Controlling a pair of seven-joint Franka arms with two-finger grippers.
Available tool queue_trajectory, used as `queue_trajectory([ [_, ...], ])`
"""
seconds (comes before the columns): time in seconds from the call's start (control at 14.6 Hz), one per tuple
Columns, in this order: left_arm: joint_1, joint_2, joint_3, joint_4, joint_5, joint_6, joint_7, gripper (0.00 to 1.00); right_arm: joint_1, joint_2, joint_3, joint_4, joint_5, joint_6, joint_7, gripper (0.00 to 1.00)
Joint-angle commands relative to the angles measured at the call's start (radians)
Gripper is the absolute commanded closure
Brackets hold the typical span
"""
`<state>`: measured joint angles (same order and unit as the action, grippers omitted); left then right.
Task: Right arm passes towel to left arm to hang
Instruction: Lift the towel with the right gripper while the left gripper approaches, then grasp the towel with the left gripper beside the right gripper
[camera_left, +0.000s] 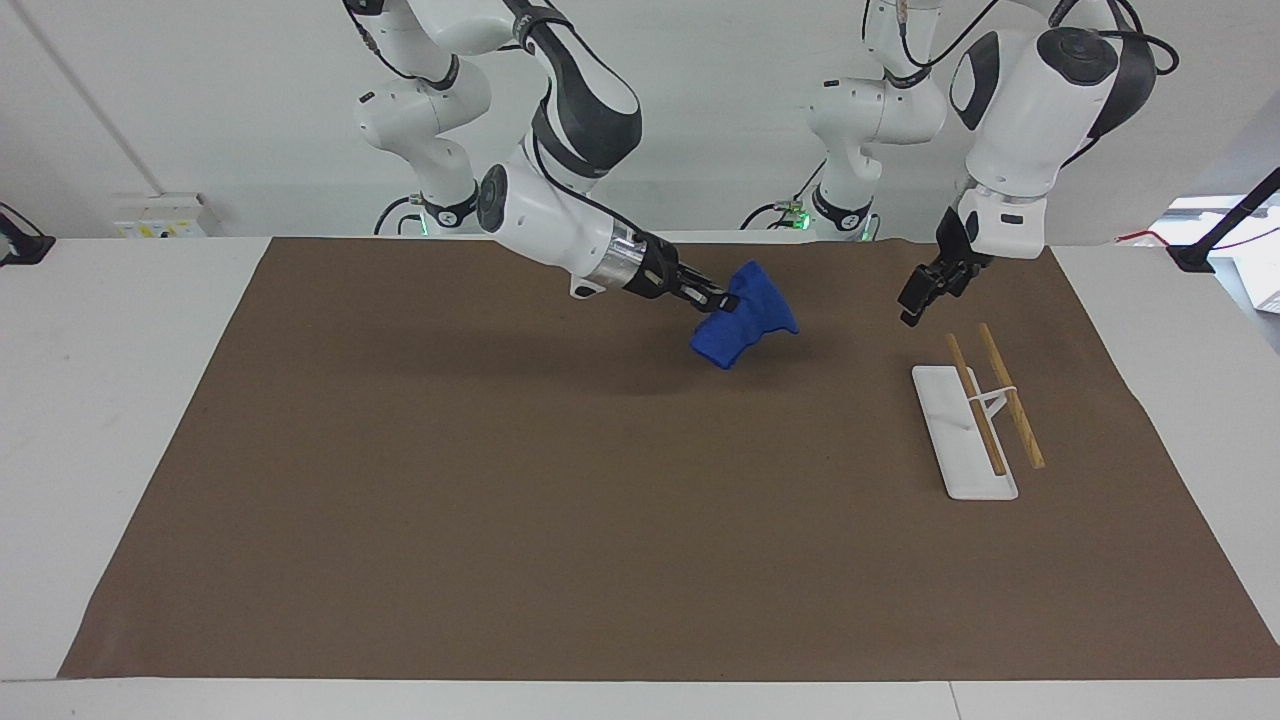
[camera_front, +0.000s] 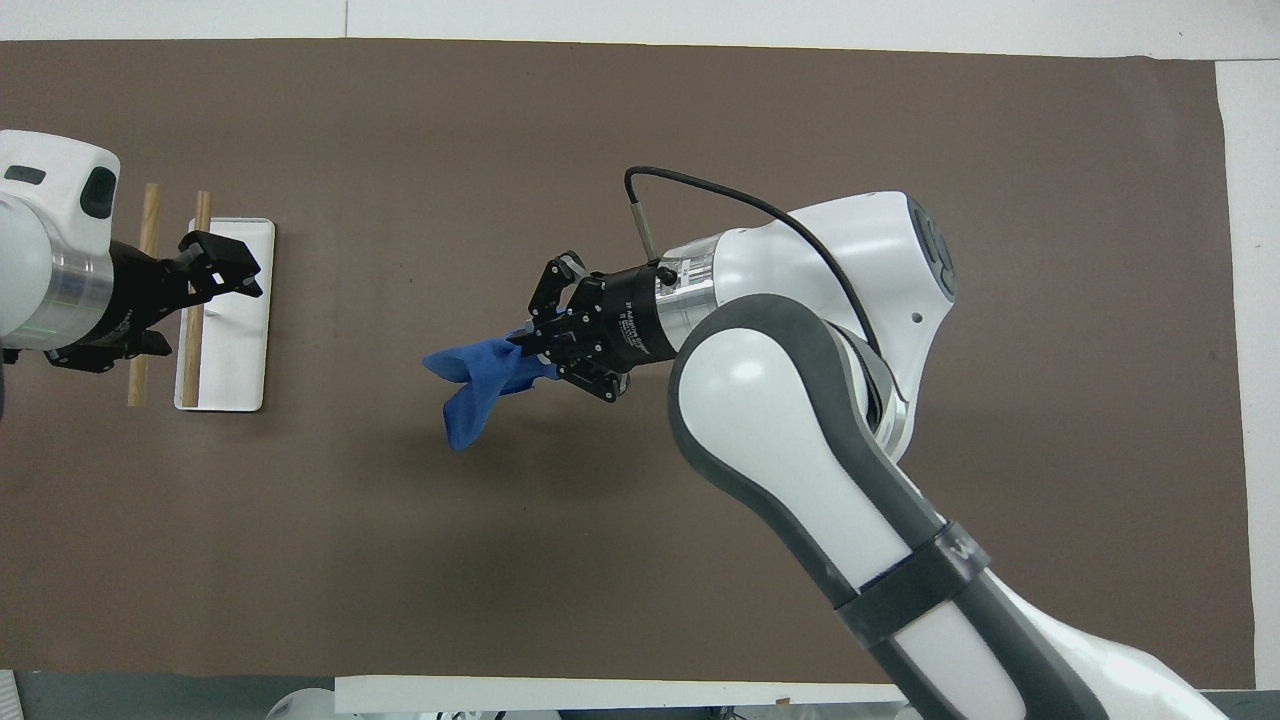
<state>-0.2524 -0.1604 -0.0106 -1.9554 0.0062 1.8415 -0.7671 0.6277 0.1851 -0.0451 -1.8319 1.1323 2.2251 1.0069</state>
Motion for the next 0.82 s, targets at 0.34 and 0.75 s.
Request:
queue_trajectory([
  [0.34, -0.123, 0.011, 0.008, -0.028, 0.011, 0.042, -0.435, 0.00, 0.087, 0.002, -0.001, -0.015, 0.098, 0.120, 0.079, 1.00],
  [0.75, -0.226, 0.015, 0.007, -0.080, 0.009, 0.056, -0.511, 0.00, 0.096, 0.005, -0.001, -0.015, 0.101, 0.143, 0.085, 1.00],
])
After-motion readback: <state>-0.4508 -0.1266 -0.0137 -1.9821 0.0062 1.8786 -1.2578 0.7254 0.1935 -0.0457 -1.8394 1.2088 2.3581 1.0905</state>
